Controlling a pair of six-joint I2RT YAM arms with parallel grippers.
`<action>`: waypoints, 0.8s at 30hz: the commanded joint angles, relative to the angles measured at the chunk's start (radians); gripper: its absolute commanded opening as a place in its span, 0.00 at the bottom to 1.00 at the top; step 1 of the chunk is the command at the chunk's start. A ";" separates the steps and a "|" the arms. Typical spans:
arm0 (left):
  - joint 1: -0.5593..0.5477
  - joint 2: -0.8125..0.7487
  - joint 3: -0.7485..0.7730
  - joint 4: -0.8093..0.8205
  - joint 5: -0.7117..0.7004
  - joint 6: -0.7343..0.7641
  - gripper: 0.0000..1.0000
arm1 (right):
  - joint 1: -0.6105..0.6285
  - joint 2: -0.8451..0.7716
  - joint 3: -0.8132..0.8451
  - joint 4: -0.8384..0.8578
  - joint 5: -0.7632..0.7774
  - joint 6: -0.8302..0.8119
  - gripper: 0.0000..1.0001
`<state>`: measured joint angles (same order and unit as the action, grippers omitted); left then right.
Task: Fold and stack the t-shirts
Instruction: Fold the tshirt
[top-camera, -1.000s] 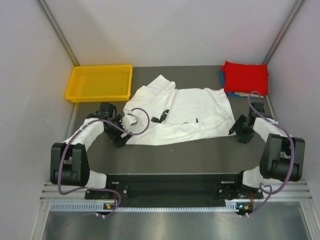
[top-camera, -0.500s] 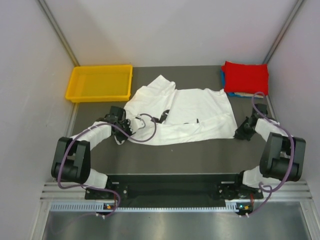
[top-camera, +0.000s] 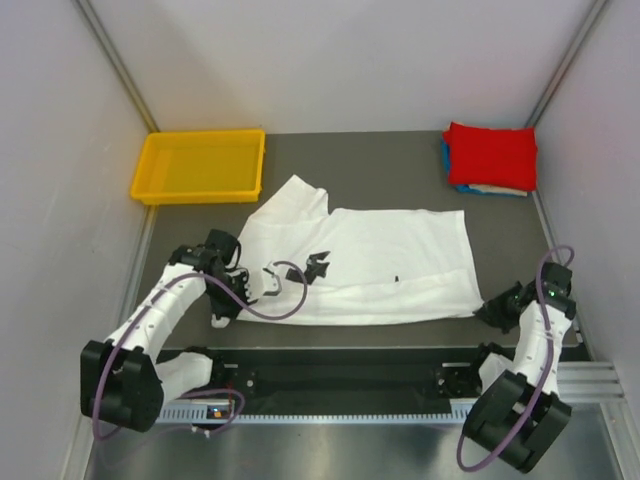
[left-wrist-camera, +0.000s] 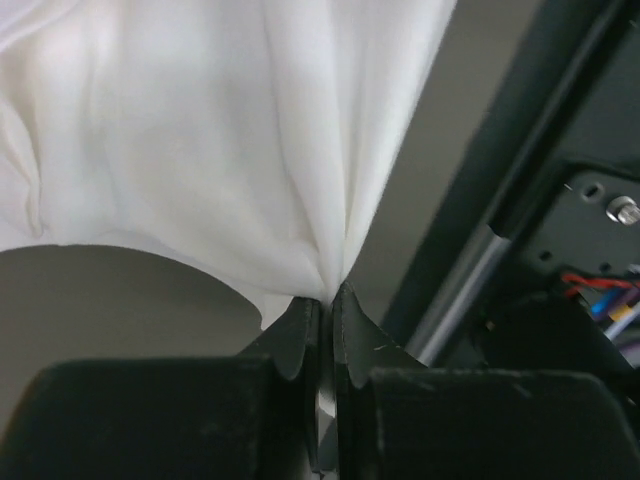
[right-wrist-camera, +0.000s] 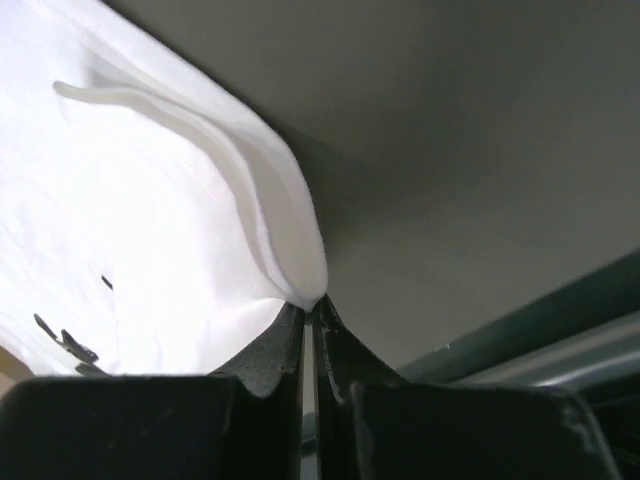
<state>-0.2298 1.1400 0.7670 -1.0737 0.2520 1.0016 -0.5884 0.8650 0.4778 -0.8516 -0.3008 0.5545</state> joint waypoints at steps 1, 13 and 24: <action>-0.009 -0.046 0.025 -0.232 0.027 0.097 0.00 | -0.010 -0.052 0.018 -0.165 0.003 -0.053 0.00; 0.010 0.077 0.309 -0.060 -0.037 -0.065 0.95 | 0.009 -0.080 0.324 -0.054 0.081 -0.016 0.52; -0.002 0.826 1.090 0.455 -0.034 -0.693 0.78 | 0.314 0.512 0.636 0.278 0.143 -0.165 0.51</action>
<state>-0.2291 1.8000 1.7252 -0.7597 0.2428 0.4870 -0.3347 1.2068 1.0500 -0.6502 -0.2100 0.4561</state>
